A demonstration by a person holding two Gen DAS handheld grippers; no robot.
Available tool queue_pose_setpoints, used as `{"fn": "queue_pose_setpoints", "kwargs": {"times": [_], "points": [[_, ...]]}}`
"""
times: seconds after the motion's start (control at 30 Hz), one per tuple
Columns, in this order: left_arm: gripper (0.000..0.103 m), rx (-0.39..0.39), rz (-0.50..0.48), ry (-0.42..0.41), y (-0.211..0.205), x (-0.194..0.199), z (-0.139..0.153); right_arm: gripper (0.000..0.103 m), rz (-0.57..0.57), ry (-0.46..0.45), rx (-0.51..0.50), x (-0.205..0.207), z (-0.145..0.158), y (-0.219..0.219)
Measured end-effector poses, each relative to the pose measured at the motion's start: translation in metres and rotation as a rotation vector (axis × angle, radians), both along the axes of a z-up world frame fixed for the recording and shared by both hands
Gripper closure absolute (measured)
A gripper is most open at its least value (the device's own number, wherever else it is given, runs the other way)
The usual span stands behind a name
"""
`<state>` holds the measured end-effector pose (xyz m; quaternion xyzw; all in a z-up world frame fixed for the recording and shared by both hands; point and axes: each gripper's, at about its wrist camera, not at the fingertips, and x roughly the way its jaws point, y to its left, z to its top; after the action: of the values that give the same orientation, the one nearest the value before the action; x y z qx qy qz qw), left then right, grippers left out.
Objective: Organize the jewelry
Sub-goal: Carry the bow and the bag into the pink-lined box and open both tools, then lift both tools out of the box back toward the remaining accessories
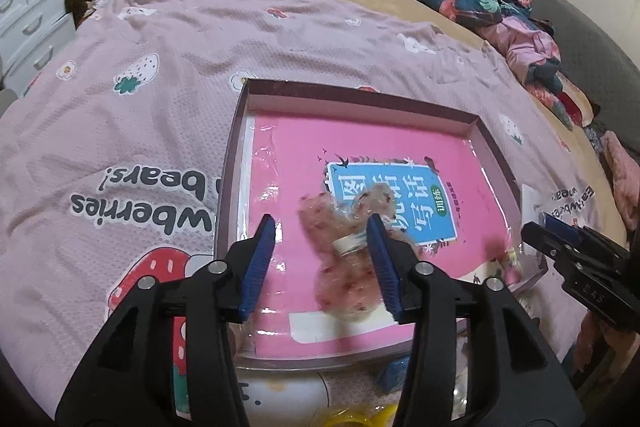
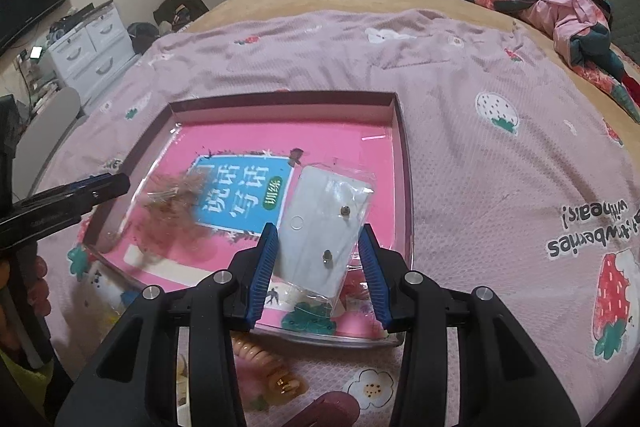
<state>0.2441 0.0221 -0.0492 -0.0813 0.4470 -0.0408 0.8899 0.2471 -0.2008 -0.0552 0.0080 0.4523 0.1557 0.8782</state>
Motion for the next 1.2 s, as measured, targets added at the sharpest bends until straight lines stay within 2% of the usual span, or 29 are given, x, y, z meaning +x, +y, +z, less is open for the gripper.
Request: {"fn": "queue_pose_setpoints", "kwargs": {"times": [0.07,0.33,0.47,0.63,0.7,0.87,1.0,1.2], "points": [[0.049,0.003,0.001,0.001,0.0,-0.001,0.0,0.062,-0.002,0.011,-0.009,0.002,-0.005,0.001],[0.027,0.002,0.033,-0.005,0.009,-0.018,0.009,0.057,-0.013,0.047,-0.016,0.004,-0.019,0.001],[0.02,0.0,0.043,-0.018,0.013,-0.029,0.017,0.036,-0.033,0.027,-0.008,-0.002,-0.013,-0.003],[0.015,0.0,0.053,-0.03,0.015,-0.039,0.026,0.028,-0.054,0.005,0.005,-0.014,0.0,-0.011],[0.014,0.006,0.057,-0.038,0.015,-0.043,0.031,0.021,-0.063,-0.02,0.013,-0.022,0.01,-0.015],[0.009,0.001,0.07,-0.062,0.017,-0.053,0.045,0.012,-0.066,-0.079,0.012,-0.036,0.036,-0.019],[0.009,-0.004,0.079,-0.092,0.019,-0.062,0.059,0.007,-0.065,-0.129,0.019,-0.047,0.057,-0.019],[0.009,-0.007,0.086,-0.143,0.021,-0.078,0.082,0.007,-0.057,-0.186,0.035,-0.067,0.085,-0.02]]}}
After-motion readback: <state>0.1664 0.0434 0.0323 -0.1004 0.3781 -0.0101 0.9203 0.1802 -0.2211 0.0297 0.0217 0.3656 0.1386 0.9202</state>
